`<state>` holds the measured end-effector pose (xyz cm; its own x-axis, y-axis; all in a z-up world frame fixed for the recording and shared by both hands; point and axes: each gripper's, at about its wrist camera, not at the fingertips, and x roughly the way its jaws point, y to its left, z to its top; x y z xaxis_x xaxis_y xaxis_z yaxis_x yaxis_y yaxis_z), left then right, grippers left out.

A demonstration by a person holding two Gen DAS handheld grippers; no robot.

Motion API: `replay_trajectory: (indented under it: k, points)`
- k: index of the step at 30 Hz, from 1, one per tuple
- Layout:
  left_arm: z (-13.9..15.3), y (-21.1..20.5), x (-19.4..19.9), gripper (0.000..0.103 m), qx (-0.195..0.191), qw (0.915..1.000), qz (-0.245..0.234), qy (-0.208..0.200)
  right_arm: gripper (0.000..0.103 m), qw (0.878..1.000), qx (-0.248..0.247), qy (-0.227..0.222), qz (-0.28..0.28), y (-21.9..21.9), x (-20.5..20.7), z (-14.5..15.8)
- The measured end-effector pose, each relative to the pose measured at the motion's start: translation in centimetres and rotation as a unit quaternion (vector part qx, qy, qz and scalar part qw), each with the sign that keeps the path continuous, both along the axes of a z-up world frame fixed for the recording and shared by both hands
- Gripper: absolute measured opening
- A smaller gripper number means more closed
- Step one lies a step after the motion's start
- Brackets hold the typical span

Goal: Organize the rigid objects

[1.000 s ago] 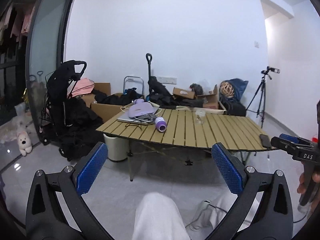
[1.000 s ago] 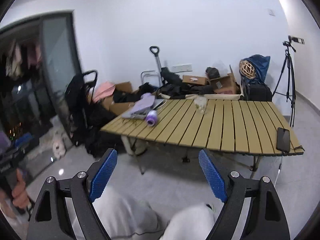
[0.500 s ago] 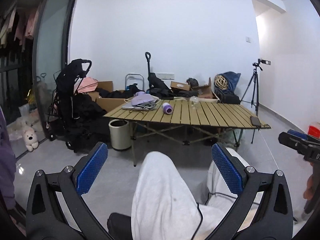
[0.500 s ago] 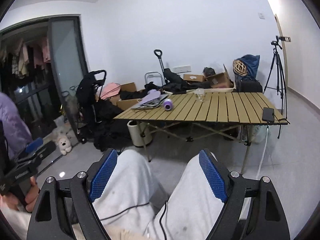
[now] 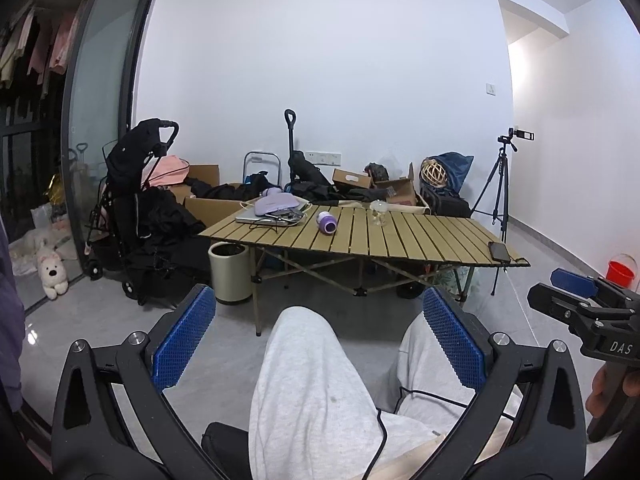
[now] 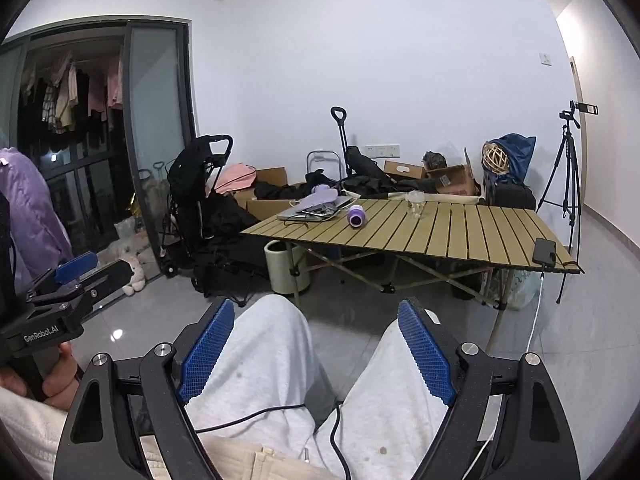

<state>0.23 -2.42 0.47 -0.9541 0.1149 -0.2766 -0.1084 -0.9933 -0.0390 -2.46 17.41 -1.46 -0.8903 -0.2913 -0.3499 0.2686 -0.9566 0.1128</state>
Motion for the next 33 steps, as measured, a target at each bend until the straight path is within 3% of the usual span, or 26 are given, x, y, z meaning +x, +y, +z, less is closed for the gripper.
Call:
replay_trajectory:
  k: [33]
  points:
    - [0.29,0.02,0.19,0.103,0.000,1.0000,-0.002,0.007,0.088,1.000,0.012,0.003,0.003,-0.72,0.24,-0.08]
